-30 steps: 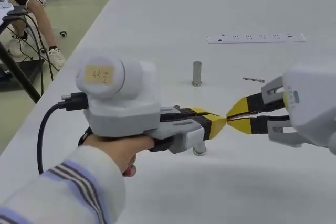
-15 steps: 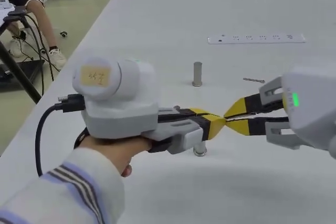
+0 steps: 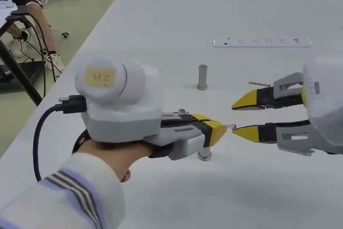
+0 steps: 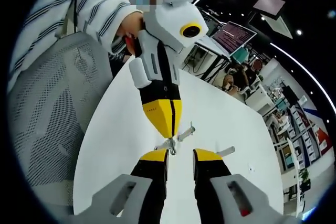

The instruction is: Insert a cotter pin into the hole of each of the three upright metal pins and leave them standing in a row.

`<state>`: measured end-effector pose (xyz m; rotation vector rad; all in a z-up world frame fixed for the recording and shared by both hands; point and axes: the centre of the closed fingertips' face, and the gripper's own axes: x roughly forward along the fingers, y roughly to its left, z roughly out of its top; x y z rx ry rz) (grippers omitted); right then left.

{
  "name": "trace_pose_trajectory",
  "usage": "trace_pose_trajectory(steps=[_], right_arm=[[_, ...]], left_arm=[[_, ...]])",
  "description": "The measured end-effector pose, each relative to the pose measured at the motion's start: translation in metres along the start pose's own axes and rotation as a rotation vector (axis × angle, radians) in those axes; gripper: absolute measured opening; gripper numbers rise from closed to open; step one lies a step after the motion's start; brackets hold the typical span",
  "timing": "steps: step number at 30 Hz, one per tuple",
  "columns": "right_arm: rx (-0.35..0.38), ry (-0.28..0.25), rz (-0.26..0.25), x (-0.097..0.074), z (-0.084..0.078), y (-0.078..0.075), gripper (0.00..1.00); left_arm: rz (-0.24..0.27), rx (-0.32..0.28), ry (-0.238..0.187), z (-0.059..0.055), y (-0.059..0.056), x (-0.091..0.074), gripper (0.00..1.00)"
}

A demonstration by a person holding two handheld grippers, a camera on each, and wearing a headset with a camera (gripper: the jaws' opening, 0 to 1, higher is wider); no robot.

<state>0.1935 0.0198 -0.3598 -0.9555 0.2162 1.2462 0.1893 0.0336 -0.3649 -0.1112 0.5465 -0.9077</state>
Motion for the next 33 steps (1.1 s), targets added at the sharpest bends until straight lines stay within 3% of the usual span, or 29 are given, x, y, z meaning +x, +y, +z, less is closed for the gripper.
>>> trace_pose_trajectory(steps=[5,11,19,33], right_arm=[[0.145,-0.017,0.035,-0.004,-0.008,0.004,0.17],[0.295,-0.080,0.059,-0.004,-0.012,0.004,0.18],[0.364,-0.124,0.077,-0.007,-0.001,0.007,0.17],[0.355,-0.130,0.098,-0.008,0.004,0.012,0.15]], left_arm=[[-0.007,0.069,-0.026,0.005,0.000,-0.005,0.00],[-0.040,0.213,-0.061,0.012,-0.006,-0.010,0.00],[-0.097,0.298,-0.071,0.013,-0.020,-0.013,0.00],[-0.158,0.356,-0.041,0.006,-0.033,-0.011,0.00]])
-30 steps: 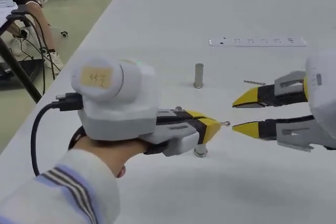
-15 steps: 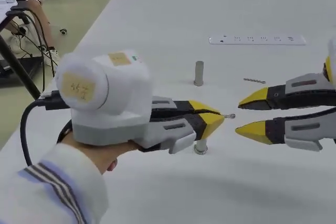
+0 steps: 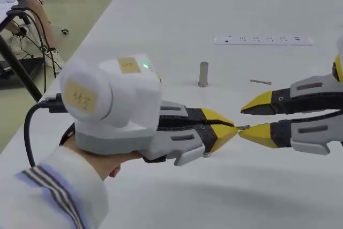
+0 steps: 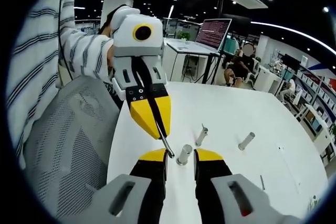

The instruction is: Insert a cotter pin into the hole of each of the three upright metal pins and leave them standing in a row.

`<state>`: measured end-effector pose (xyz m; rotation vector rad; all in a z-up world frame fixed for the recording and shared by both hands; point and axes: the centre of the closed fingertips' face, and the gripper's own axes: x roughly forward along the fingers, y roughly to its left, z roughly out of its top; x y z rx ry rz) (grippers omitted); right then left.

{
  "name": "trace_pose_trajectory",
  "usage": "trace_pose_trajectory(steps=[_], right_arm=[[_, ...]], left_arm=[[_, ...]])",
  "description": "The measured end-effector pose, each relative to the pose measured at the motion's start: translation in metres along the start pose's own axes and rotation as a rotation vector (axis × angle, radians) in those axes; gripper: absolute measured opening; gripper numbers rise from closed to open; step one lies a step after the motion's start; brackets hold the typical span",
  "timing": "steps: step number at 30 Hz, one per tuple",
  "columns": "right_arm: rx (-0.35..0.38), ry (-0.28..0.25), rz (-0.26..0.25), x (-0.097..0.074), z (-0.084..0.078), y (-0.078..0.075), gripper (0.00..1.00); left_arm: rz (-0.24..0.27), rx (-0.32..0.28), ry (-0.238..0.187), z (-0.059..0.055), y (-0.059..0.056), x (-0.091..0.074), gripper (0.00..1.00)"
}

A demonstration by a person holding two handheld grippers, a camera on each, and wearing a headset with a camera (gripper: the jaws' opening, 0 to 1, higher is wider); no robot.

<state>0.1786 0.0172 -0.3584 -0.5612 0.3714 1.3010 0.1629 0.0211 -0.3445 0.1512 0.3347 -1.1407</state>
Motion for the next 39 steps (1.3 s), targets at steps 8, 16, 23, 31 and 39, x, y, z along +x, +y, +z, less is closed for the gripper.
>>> trace_pose_trajectory(steps=[8,16,23,31,39], right_arm=[[-0.031,0.010,0.037,0.001,0.000,0.009,0.06],[-0.047,0.018,0.080,0.004,0.000,0.019,0.00],[-0.050,0.023,0.098,0.005,-0.001,0.023,0.00],[-0.062,0.032,0.121,0.007,-0.002,0.030,0.00],[-0.047,0.033,0.115,0.010,-0.005,0.027,0.00]], left_arm=[[-0.012,0.055,0.033,-0.001,-0.001,0.000,0.00],[-0.035,0.188,0.089,-0.008,-0.004,-0.002,0.00],[-0.040,0.208,0.119,-0.014,-0.003,-0.003,0.00],[-0.040,0.201,0.152,-0.021,-0.001,-0.003,0.01],[0.004,0.175,0.207,-0.035,0.009,-0.004,0.13]])
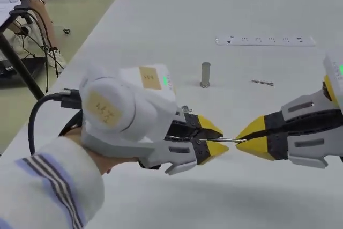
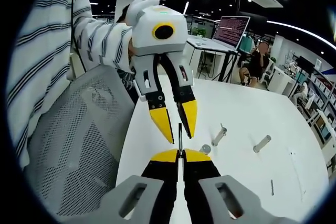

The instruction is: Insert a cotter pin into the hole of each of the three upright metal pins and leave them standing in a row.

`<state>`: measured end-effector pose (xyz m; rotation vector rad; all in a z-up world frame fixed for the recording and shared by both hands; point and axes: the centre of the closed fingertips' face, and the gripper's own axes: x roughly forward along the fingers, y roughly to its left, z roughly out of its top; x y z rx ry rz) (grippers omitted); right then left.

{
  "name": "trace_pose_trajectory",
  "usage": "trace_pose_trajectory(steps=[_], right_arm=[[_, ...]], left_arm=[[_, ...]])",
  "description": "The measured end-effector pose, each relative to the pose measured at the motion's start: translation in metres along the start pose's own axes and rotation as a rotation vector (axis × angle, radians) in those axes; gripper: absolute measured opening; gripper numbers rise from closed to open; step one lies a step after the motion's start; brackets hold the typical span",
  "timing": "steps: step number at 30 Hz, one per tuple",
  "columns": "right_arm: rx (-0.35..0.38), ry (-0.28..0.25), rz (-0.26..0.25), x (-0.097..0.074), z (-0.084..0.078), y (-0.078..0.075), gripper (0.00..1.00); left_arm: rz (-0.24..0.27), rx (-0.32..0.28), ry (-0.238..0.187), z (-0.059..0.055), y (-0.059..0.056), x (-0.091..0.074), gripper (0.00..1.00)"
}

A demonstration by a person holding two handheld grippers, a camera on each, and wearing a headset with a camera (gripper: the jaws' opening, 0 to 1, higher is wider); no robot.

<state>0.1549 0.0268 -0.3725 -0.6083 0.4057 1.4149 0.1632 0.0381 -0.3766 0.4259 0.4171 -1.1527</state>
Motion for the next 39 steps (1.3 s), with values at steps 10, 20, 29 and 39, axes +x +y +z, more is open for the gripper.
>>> trace_pose_trajectory(steps=[10,20,29,39], right_arm=[[0.035,0.029,-0.025,0.003,-0.013,-0.008,0.00],[0.093,0.083,-0.051,0.007,-0.037,-0.018,0.00],[0.117,0.126,-0.059,0.013,-0.052,-0.029,0.00],[0.124,0.139,-0.043,0.023,-0.062,-0.039,0.00]], left_arm=[[0.062,-0.101,0.034,-0.018,0.016,-0.004,0.22],[0.095,-0.125,0.065,-0.028,0.030,-0.003,0.22],[0.092,-0.115,0.082,-0.027,0.039,0.007,0.21],[0.081,-0.102,0.110,-0.032,0.048,0.020,0.21]])
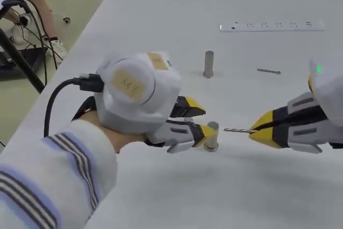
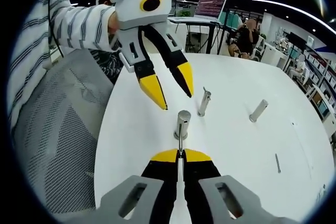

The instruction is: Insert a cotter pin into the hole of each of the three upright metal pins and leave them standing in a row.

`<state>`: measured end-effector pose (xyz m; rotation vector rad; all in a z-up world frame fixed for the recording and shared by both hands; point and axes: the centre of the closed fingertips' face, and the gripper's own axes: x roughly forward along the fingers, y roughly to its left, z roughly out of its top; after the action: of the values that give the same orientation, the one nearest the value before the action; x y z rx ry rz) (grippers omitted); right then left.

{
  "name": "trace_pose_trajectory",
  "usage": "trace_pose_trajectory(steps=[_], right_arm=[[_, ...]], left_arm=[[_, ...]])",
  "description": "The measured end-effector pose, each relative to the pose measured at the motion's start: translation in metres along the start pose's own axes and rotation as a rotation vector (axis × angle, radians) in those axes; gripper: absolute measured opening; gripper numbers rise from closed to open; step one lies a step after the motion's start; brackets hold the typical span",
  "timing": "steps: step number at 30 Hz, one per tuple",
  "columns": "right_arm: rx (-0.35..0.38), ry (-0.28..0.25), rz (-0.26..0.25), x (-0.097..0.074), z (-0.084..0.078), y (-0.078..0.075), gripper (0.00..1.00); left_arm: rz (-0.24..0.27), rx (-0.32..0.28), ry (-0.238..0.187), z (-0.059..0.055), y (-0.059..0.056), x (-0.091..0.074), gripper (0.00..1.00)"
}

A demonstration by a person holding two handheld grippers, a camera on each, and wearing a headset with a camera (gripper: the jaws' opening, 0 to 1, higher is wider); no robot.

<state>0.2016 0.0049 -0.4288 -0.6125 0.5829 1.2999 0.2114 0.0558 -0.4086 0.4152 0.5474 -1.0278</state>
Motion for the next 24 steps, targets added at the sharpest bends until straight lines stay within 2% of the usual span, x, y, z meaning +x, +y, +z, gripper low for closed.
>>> trace_pose_trajectory(steps=[3,11,24], right_arm=[[-0.001,0.004,0.007,0.003,-0.001,0.001,0.00],[0.002,0.007,0.011,0.007,-0.004,-0.002,0.00],[0.002,0.004,0.017,0.009,-0.003,-0.001,0.00]], left_arm=[[-0.006,0.009,0.013,-0.002,0.001,0.004,0.21],[-0.027,0.015,0.014,-0.001,0.000,0.013,0.15],[-0.050,0.058,0.069,-0.012,-0.002,0.021,0.14]])
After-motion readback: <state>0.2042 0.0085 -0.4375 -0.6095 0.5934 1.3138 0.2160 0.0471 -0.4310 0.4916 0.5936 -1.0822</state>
